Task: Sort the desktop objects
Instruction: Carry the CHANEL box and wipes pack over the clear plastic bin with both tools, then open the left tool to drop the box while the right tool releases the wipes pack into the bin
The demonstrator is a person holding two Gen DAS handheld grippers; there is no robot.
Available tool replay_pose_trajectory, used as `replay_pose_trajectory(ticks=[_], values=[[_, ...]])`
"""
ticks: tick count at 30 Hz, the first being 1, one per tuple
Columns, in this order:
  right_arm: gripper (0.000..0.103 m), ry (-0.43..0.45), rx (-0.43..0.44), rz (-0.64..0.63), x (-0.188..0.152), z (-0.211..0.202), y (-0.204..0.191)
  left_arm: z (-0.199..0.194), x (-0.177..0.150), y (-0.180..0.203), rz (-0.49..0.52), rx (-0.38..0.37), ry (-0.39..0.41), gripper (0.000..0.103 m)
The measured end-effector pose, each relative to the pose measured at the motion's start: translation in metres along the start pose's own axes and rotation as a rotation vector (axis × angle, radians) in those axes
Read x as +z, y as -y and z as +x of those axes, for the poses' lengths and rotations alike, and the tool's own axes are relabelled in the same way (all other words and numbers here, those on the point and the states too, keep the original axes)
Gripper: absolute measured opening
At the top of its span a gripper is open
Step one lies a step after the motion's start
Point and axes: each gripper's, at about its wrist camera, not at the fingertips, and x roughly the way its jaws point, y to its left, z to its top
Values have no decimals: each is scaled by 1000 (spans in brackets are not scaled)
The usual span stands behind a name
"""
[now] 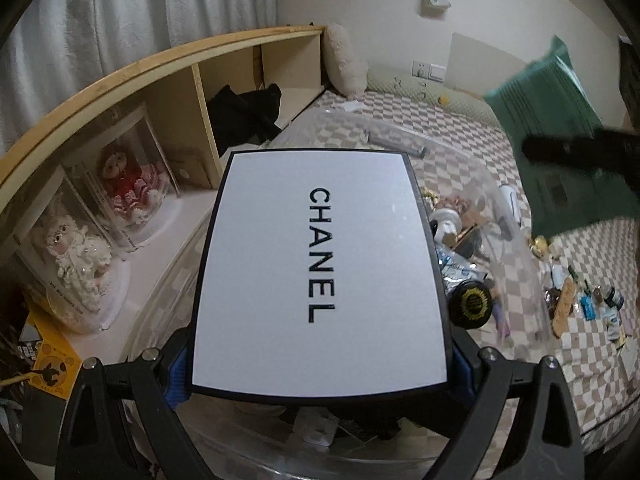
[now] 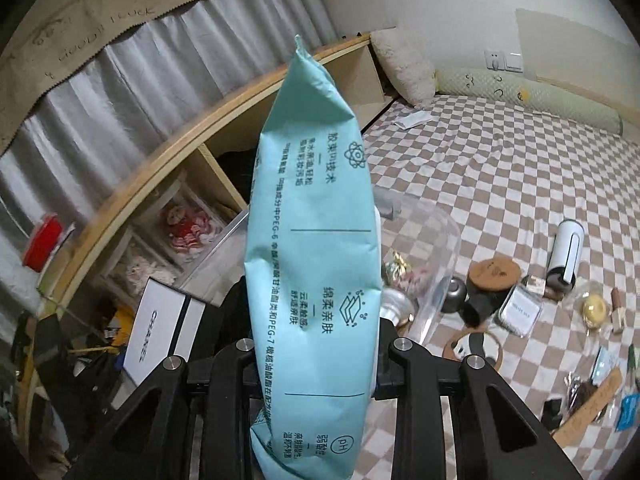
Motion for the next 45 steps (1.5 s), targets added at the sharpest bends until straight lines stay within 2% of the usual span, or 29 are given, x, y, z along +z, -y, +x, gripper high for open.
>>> replay_pose_trajectory(ticks=[7, 15, 24, 28, 30, 34, 38, 42, 45], values=[[31, -15, -49, -12, 16, 21, 5, 7, -5, -4, -2, 0, -36, 97], [31, -69, -83, -21, 21, 52, 9, -3, -9, -1, -1, 26, -28, 98], [31, -172, -201, -45, 18, 98, 17, -26, -11, 5, 32, 30, 4, 98], [34, -169, -259, -66, 21, 108, 21, -35, -10, 9, 54, 38, 29, 98], [38, -154, -246, -69, 23, 104, 21, -40, -7, 8, 53, 38, 47, 98], [38, -84, -204, -46, 30, 84, 21, -50, 0, 8, 54, 39, 80, 98], [38, -23, -172, -25, 36, 63, 22, -48, 3, 8, 56, 47, 77, 98], [35, 2, -182, -11, 39, 54, 26, -41, -1, 7, 49, 44, 62, 98], [33, -22, -176, -6, 39, 58, 28, -38, -2, 7, 49, 44, 55, 98]])
